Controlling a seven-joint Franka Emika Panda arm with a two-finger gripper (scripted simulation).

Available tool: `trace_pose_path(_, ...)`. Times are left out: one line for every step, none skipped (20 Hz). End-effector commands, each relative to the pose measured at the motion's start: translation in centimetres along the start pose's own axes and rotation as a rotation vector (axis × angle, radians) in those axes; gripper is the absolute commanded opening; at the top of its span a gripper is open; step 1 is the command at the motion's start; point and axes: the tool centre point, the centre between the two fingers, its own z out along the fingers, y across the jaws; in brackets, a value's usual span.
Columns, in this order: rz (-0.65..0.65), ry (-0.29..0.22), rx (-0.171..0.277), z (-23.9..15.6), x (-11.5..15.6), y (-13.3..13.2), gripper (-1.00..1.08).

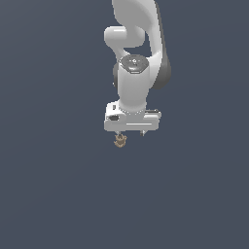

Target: Pick up the object and move it to a goal position.

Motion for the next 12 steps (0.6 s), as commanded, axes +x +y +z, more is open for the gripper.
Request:
trace_pose_path(0.0,0.0,0.0,0.0,0.0,0.0,1.0)
trace_pose_path(-0.001,0.0,0.0,-0.01,-0.01,0.0,1.0)
trace_pose_path(-0.003,-0.001,0.0,-0.04,-0.02,-0.05,1.0)
trace_pose_path(-0.007,-0.003,-0.001,-0.08,-0.05,-0.12,1.0)
trace_pose_path(-0.013,-0.004,-0.001,-0.14,-0.09,-0.22,1.0)
trace_pose_path(-0.02,-0.007,-0.002,-0.22,-0.13,-0.34,1.0)
trace_pose_path(-0.027,-0.009,-0.002,-0.31,-0.18,-0.46,1.0)
trace_pose_path(-0.033,-0.011,-0.003,-0.38,-0.21,-0.56,1.0)
trace_pose_path(-0.037,-0.012,-0.003,-0.44,-0.22,-0.63,1.0)
trace_pose_path(-0.039,-0.013,-0.004,-0.48,-0.23,-0.67,1.0)
trace_pose_path(-0.04,-0.013,-0.004,-0.5,-0.22,-0.68,1.0)
trace_pose_path(-0.038,-0.012,-0.004,-0.48,-0.22,-0.67,1.0)
